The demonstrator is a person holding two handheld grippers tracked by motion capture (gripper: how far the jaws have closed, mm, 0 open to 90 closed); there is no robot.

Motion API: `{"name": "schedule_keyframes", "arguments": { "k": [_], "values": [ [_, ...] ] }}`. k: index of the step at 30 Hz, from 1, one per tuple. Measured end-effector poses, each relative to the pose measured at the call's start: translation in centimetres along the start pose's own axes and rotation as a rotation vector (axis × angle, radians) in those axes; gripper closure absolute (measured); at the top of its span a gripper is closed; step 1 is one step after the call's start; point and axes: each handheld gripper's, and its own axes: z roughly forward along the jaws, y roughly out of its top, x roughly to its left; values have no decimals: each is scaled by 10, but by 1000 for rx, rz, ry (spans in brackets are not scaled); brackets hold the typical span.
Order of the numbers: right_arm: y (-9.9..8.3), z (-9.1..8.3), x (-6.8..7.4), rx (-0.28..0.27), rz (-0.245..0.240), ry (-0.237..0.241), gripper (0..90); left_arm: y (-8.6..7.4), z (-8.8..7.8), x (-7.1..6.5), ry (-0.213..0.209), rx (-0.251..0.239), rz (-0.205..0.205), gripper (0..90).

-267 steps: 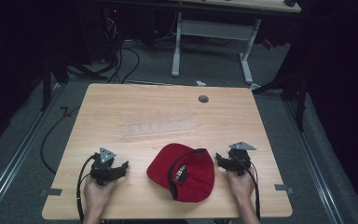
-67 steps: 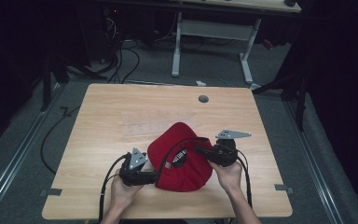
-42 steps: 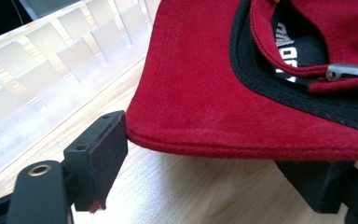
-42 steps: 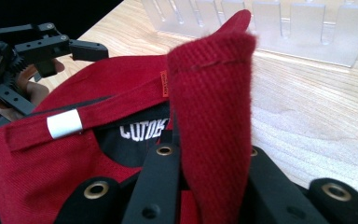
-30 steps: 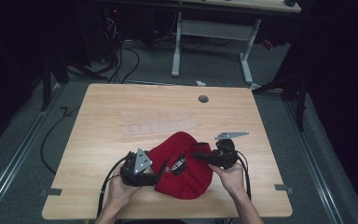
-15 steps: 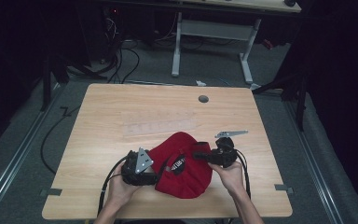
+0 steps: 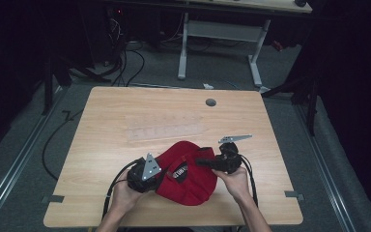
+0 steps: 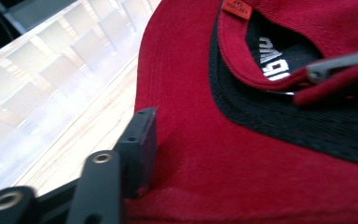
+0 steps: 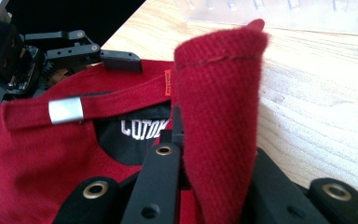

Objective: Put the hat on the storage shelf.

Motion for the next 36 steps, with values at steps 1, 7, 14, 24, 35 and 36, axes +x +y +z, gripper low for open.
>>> {"name": "schedule_keyframes", "arguments": {
  "k": [1,7,14,24,35,36],
  "values": [
    [-1,-2,0,-3,-2,-2,828,1,-1,-1,-19,4,-15,529],
    [-4,-5,-2,-33,-3,-6,775,4,-3,-3,-63,29,-29,644],
    [-2,-5,-3,-73,-4,-33,673,12,-8,-9,-115,60,-46,743],
    [7,-38,-6,-281,26,-130,507,16,-10,-15,-137,88,1,853],
    [-13,-59,-11,-311,-23,-289,449,34,-20,7,-105,32,-89,855],
    [-15,-56,-13,-296,-23,-300,448,38,-22,10,-97,18,-106,855]
  ]
}}
